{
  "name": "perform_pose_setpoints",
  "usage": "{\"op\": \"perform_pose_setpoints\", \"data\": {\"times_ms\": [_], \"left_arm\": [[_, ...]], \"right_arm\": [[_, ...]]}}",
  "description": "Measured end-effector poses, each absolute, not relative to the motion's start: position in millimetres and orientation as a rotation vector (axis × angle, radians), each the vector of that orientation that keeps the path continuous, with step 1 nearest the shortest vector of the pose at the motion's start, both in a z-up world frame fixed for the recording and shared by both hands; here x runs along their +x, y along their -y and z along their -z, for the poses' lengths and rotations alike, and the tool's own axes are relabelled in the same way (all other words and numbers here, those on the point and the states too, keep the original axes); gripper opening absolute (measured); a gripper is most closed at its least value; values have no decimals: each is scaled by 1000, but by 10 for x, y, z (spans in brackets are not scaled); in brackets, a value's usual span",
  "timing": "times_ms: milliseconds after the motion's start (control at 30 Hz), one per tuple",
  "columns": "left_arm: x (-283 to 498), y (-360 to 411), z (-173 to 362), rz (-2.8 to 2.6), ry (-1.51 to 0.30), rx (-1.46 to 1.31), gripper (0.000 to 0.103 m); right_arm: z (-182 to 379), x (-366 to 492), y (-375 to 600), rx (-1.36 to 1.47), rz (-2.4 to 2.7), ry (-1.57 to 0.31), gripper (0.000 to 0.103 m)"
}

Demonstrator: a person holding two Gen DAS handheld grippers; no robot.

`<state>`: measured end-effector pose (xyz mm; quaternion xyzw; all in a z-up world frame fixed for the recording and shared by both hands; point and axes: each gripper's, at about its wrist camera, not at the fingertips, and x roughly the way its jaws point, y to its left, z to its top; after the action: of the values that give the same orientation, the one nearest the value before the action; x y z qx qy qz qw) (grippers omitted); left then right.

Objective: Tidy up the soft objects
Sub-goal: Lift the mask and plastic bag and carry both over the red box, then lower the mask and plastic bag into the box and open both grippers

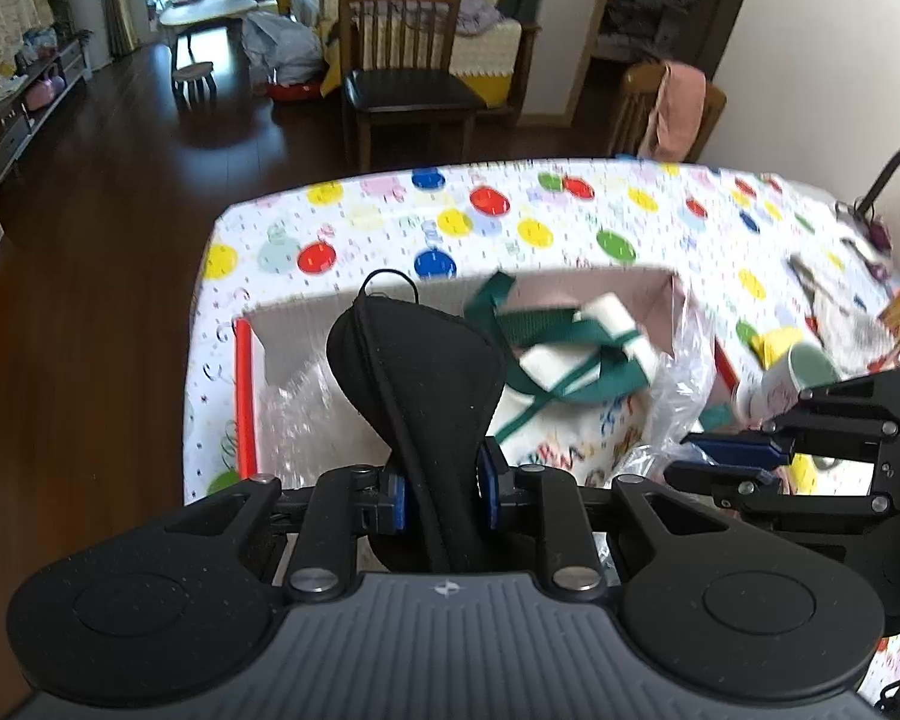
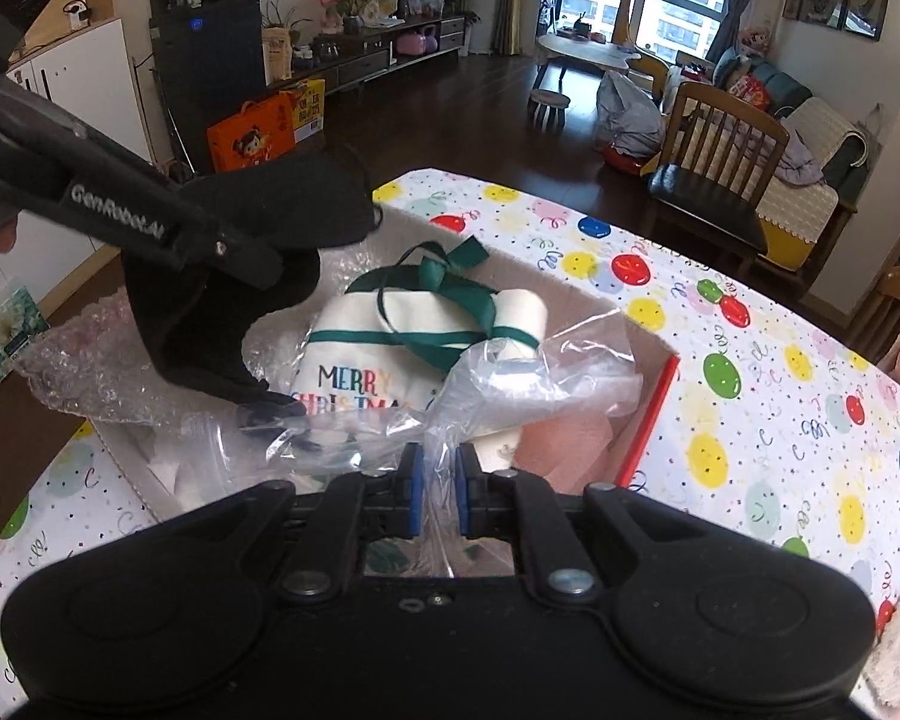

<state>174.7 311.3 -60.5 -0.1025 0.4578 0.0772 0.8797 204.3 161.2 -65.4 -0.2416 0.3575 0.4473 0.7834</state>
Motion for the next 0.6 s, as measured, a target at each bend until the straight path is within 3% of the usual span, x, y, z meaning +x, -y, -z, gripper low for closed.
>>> {"op": "perform_pose_setpoints", "data": {"times_ms": [267,533,600], "left_arm": [[1686,-3047,816,-145,-1013,-182,22],[1630,-3064,898,-153,-1029,-195,22],[1616,-3074,908,-150,-1030,-208,28]], "right_arm": [[730,1900,-1656,-547,-961,-767,12],[718,1929,-1605,-506,-931,-798,20],[709,1926,-1583,-496,-931,-808,21]]}}
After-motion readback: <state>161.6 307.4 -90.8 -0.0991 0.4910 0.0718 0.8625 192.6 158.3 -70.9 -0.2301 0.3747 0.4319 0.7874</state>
